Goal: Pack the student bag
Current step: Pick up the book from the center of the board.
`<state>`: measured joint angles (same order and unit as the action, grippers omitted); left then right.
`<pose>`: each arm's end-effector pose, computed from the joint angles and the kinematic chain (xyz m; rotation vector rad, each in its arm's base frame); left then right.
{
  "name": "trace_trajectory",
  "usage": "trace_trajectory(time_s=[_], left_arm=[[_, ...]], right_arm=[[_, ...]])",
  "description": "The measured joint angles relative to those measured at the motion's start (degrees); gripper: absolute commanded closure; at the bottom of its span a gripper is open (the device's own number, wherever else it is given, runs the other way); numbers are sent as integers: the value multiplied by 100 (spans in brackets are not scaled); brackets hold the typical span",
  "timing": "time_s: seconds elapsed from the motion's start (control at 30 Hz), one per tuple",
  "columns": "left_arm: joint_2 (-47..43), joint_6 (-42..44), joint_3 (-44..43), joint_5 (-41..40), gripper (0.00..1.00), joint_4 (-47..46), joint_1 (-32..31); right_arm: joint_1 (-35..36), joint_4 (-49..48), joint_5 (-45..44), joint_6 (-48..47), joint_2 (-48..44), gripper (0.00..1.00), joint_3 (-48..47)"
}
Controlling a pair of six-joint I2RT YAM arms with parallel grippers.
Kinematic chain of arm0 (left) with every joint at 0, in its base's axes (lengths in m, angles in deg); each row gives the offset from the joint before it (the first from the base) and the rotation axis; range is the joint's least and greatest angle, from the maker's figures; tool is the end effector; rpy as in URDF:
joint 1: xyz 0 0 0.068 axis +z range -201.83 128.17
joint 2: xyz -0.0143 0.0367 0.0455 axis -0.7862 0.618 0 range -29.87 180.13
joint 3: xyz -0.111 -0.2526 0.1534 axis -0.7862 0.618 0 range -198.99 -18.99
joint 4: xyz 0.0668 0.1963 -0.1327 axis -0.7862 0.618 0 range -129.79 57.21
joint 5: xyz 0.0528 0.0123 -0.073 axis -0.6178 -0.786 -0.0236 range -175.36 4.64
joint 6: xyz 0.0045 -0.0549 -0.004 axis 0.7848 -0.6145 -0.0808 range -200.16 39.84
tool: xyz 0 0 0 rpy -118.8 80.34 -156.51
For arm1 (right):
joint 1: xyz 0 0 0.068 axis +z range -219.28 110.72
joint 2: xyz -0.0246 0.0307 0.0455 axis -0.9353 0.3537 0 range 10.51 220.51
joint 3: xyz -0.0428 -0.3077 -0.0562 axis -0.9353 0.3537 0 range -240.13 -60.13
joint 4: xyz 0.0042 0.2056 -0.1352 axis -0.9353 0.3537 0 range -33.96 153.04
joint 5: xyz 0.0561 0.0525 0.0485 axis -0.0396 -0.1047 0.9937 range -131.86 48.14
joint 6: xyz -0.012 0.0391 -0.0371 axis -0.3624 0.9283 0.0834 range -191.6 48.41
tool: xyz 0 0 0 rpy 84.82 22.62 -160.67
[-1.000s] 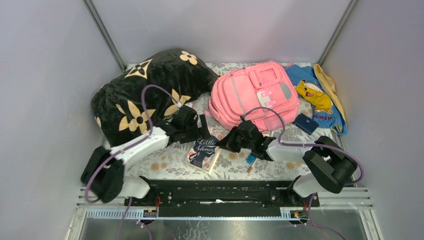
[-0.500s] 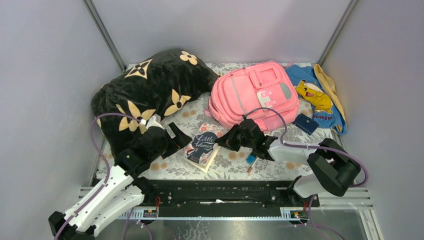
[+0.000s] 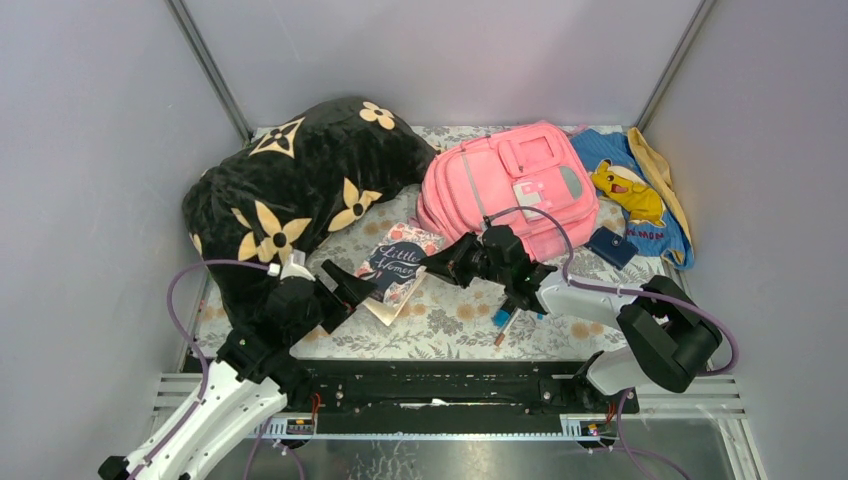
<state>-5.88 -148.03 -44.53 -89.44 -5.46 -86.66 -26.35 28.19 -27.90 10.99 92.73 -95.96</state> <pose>0.0501 -0.0316 0.2446 -0.6976 2.1946 -0.9294 0.2018 0.2001 0.2596 0.5842 2.2128 1.5861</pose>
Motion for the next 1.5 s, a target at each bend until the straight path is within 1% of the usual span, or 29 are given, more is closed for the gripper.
trace_trajectory(time_s=[0.13, 0.27, 0.37, 0.53, 0.67, 0.73, 0.8, 0.93, 0.97, 1.0, 1.07, 1.1, 1.13, 1.17, 1.2, 1.23, 1.3, 1.33, 1.37, 1.4, 1.43, 1.5], left_arm=[[-282, -168, 39, -37, 1, -9, 0], [-238, -197, 175, 17, 1, -192, 0], [-59, -114, 409, 223, 1, -612, 2], [509, 170, 439, 623, 1, -1329, 9], [566, 334, 439, 743, 2, -1646, 11], [575, 356, 439, 774, 6, -1777, 13], [610, 345, 437, 782, 22, -1893, 13], [647, 142, 437, 680, 43, -1989, 22], [680, 90, 437, 636, 52, -2015, 24], [708, 37, 417, 579, 63, -2037, 24], [835, -61, 302, 448, 81, -2059, 26], [905, -120, 210, 385, 91, -2061, 26], [977, -136, 109, 319, 100, -2035, 13], [1069, -151, -28, 264, 100, -1956, -7], [1150, -151, -122, 227, 100, -1862, -15], [1222, -149, -232, 179, 100, -1731, -22], [1370, -50, -608, -2, 100, -1353, -33], [1440, 90, -839, -144, 100, -1165, -4], [1517, 223, -1054, -295, 100, -973, 46], [1711, 448, -1486, -455, 100, -549, 153], [1989, 662, -1967, -573, 100, -216, 251], [2583, 1104, -2977, -739, 100, 354, 439]], right_arm=[[-4, -122, 81, 87, 0, 100, -22], [-15, -291, 184, 223, 9, 100, -22], [-20, -389, 264, 275, 33, 100, -28], [-31, -415, 424, 363, 188, 100, -81], [-37, -505, 538, 542, 341, 100, -101], [-48, -538, 564, 619, 385, 100, -105], [-61, -577, 570, 671, 417, 100, -107], [-74, -634, 520, 684, 420, 100, -105], [-74, -649, 498, 680, 420, 100, -101], [-74, -656, 485, 680, 420, 100, -92], [-74, -678, 459, 651, 433, 100, -52], [-68, -673, 439, 627, 459, 100, -46], [-61, -667, 424, 570, 492, 97, -48], [-59, -640, 407, 509, 509, 84, -61], [-59, -538, 398, 404, 514, 65, -118], [-59, -422, 393, 304, 514, 55, -192], [-48, -57, 391, -81, 505, 39, -452], [-31, 267, 313, -409, 457, 34, -599], [-17, 636, 142, -750, 358, 31, -717], [-4, 1091, -116, -1132, 201, 29, -826], [15, 1589, -468, -1567, -13, 27, -940], [24, 2310, -1207, -2356, -420, 28, -1152]])
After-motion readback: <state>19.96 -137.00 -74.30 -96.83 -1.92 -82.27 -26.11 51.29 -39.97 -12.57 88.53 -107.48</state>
